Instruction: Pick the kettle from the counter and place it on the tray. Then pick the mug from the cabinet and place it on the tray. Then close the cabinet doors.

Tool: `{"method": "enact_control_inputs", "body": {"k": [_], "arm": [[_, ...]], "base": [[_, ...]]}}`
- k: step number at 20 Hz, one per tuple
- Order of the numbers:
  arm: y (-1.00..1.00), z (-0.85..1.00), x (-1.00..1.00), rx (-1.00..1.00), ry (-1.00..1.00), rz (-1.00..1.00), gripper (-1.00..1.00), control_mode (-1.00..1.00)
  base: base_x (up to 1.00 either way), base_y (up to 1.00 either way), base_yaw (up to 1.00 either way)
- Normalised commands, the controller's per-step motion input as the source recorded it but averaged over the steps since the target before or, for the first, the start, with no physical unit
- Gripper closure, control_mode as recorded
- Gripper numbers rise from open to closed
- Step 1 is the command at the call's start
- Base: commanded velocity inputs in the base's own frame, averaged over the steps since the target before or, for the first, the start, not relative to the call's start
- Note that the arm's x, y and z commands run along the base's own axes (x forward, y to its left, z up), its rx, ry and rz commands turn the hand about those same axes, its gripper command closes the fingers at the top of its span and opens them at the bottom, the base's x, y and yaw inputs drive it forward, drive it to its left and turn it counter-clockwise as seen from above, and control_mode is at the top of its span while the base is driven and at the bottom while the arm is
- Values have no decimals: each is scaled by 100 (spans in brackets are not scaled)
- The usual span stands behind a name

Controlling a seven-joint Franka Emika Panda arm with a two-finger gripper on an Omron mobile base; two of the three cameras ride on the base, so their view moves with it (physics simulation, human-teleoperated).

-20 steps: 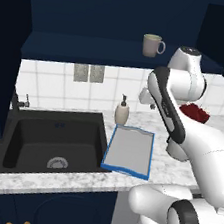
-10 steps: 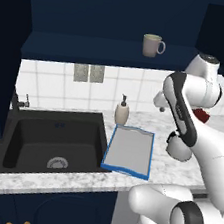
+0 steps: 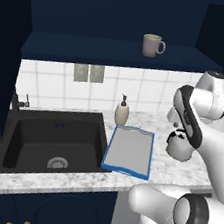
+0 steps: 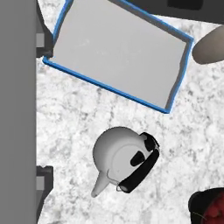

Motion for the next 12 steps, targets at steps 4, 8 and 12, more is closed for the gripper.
{"method": "enact_control_inputs", "body": {"k": [4, 8, 12], "arm": [[-19, -39, 3, -11, 18, -8, -100, -100], [-28, -23, 27, -5, 21, -7, -100, -100], [-27, -10, 41, -2, 18, 0, -100, -100]], "base": [[0, 0, 0], [0, 0, 0], [0, 0, 0]]}}
